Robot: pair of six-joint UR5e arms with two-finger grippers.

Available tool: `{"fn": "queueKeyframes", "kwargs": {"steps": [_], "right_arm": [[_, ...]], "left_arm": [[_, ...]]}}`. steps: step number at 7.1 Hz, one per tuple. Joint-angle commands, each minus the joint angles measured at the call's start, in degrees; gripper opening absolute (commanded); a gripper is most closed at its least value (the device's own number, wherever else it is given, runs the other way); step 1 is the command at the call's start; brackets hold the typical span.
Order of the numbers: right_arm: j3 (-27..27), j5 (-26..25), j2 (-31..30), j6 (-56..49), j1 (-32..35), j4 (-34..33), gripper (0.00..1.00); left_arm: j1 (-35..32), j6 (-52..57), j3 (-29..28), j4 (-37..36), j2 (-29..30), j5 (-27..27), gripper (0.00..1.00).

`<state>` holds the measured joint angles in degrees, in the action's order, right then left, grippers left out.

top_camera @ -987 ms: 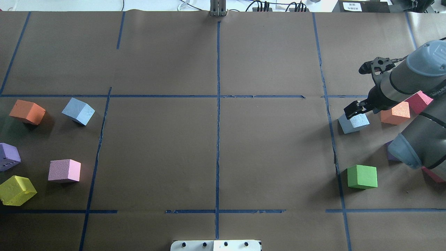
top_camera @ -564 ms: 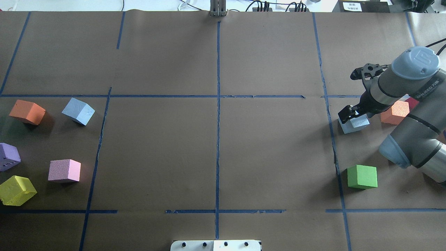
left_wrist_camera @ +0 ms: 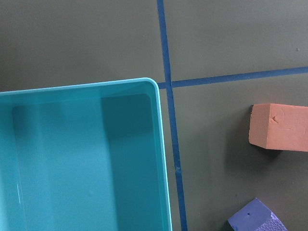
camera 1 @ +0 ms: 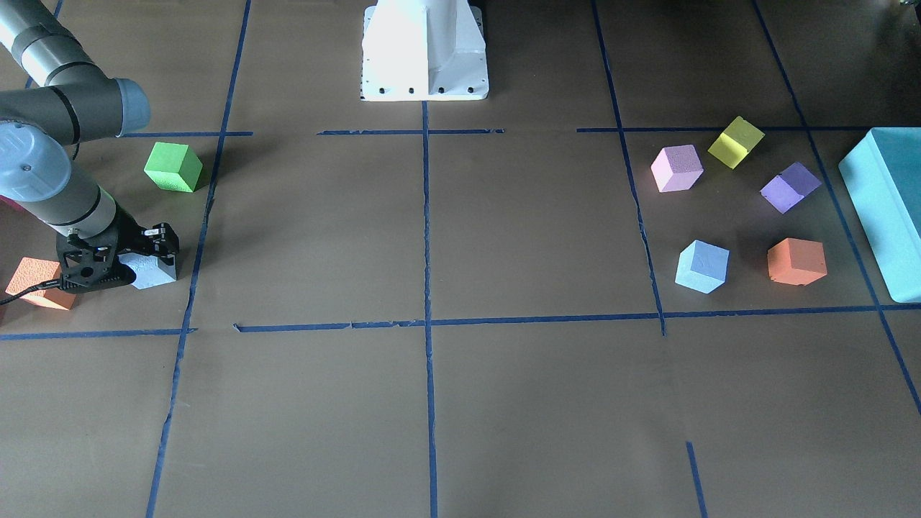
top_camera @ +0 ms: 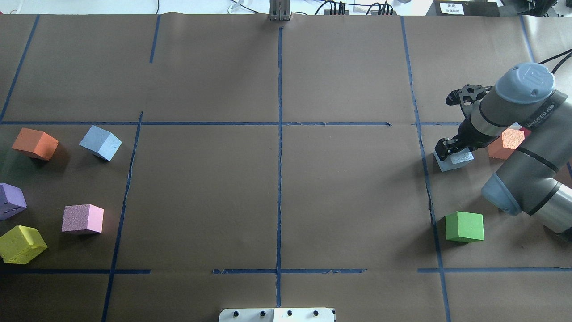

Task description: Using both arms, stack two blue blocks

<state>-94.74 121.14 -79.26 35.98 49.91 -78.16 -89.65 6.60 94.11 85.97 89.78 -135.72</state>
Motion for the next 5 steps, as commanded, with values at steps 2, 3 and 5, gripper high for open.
{"fn": "queueKeyframes", "kwargs": {"steps": [2,3,5], "right_arm": [[-5.86,0.15,-1.24,0.49,0.36,-0.15,0.2],[-9.2,0.23,-1.16,1.36,0.36,-0.84,0.18],[-9.24,0.32,4.25,7.84,-0.77,-2.42,0.07]], "left_arm": [[0.0,-0.1,0.72,-0.1,-0.14,0.11,1.0],[0.0,-0.1,0.72,-0.1,-0.05,0.19,1.0],[0.0,-0.1,0.72,-0.1,0.04,0.2,1.0]]}}
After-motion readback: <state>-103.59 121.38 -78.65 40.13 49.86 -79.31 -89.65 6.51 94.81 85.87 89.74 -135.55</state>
